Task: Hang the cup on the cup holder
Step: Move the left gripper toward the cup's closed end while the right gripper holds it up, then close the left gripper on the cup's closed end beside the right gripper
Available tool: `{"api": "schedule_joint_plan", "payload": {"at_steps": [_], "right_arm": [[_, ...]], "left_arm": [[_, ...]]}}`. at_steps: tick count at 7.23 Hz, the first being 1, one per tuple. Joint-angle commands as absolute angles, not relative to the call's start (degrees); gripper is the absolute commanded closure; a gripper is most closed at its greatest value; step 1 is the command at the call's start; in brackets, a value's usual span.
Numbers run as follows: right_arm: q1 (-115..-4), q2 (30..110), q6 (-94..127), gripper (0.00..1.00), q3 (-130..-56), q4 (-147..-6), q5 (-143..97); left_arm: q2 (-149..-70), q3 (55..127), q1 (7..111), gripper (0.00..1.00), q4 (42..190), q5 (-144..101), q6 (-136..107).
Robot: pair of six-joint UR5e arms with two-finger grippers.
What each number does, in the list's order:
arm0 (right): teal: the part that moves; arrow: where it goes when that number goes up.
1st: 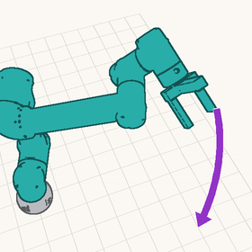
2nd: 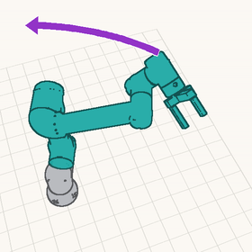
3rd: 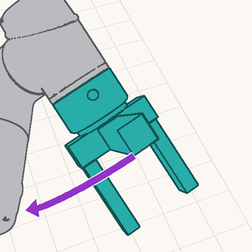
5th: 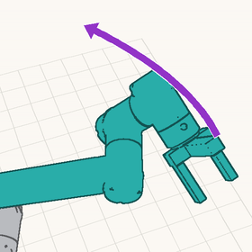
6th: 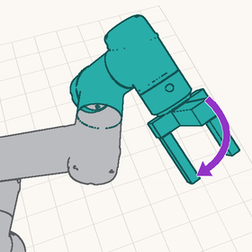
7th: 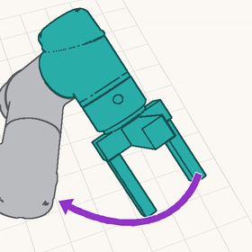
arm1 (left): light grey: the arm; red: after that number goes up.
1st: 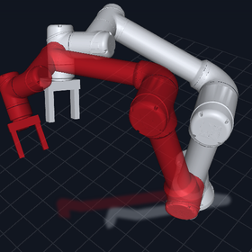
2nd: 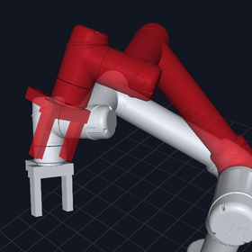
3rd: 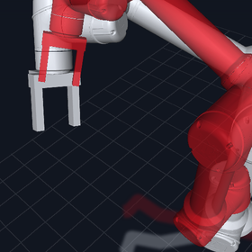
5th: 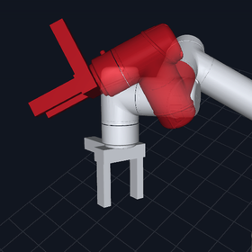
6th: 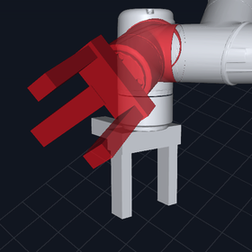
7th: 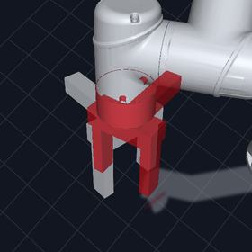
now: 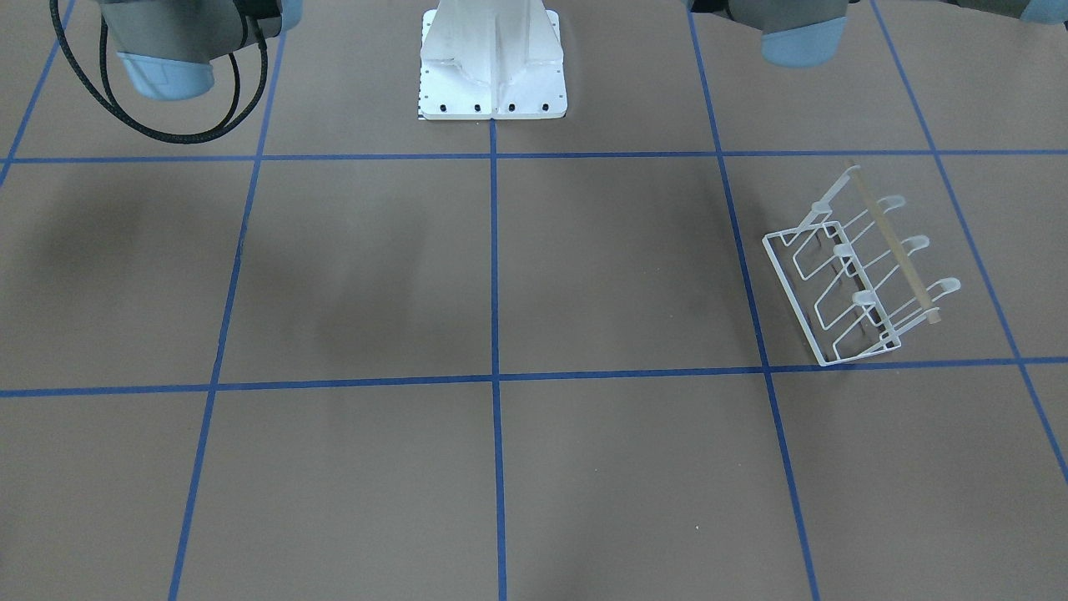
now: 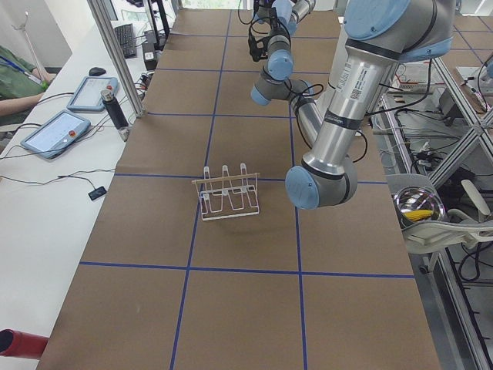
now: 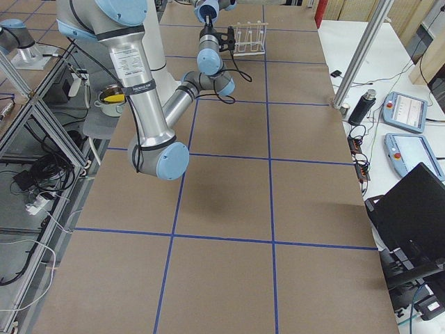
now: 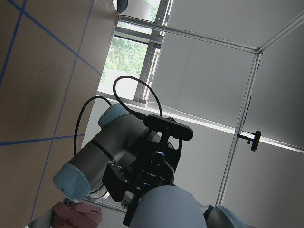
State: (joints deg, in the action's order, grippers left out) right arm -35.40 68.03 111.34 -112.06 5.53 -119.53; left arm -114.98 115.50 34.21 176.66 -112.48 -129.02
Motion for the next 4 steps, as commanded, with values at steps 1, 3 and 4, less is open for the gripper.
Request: {"api": "schedule_joint_plan", "payload": {"at_steps": [1,3,4], "right_arm": [[-35.33,68.03,111.27,1.0,-111.97,5.54,-119.53],[-35.33,68.2,111.27,1.0,-111.97,5.54,-119.53],[-35.33,68.29,111.36,1.0,-111.97,5.54,-119.62]], "left_arm": [[-115.66,115.58,32.18,0.02,176.66,-112.41,-128.94],[-116.72,115.58,30.85,0.02,176.66,-112.33,-128.93],[-116.72,115.58,30.85,0.02,176.66,-112.32,-128.94]]}}
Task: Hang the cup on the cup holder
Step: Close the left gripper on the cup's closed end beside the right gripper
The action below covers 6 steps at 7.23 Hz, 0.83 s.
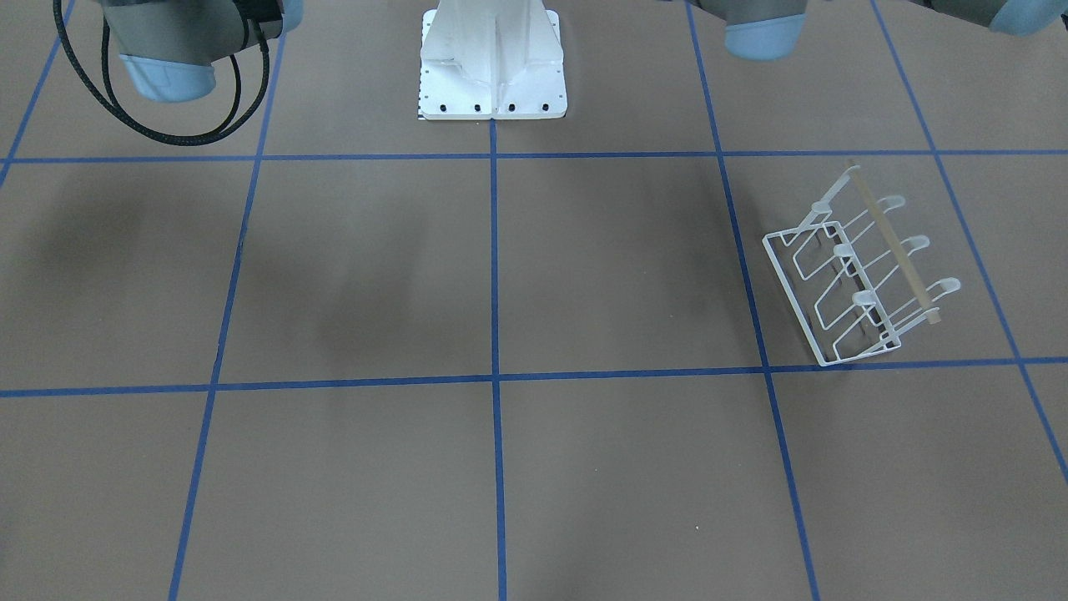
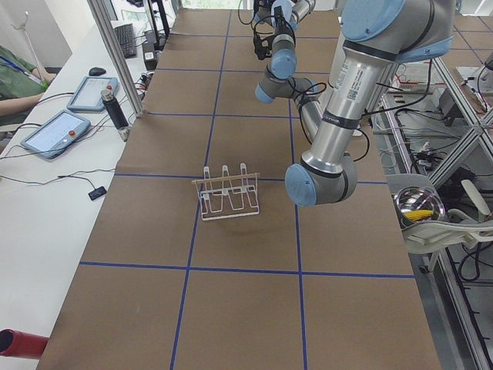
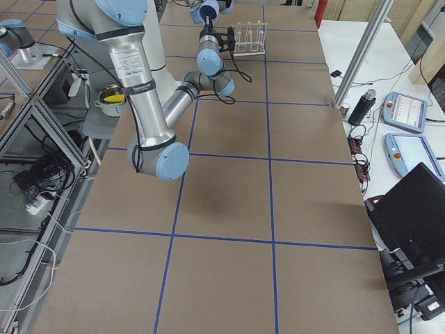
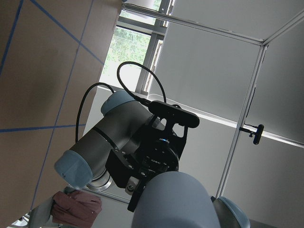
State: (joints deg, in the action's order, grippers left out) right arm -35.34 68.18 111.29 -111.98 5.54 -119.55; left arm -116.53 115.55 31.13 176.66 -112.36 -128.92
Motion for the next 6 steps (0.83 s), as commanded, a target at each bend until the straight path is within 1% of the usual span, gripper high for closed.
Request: {"api": "schedule_joint_plan", "payload": {"at_steps": [1,5,6], "right_arm": [[-35.25,68.29,111.36,1.0,-111.97,5.54,-119.62],[-35.07,68.38,111.36,1.0,-112.24,5.54,-119.71],[-34.98,68.47,111.36,1.0,-112.15,5.54,-119.71]], "left_arm": [[-116.72,115.49,30.85,0.02,176.75,-112.32,-128.94],[-116.63,115.66,30.94,0.03,176.75,-112.41,-128.67],[-116.54,115.75,30.94,0.07,176.84,-112.41,-128.67]]}}
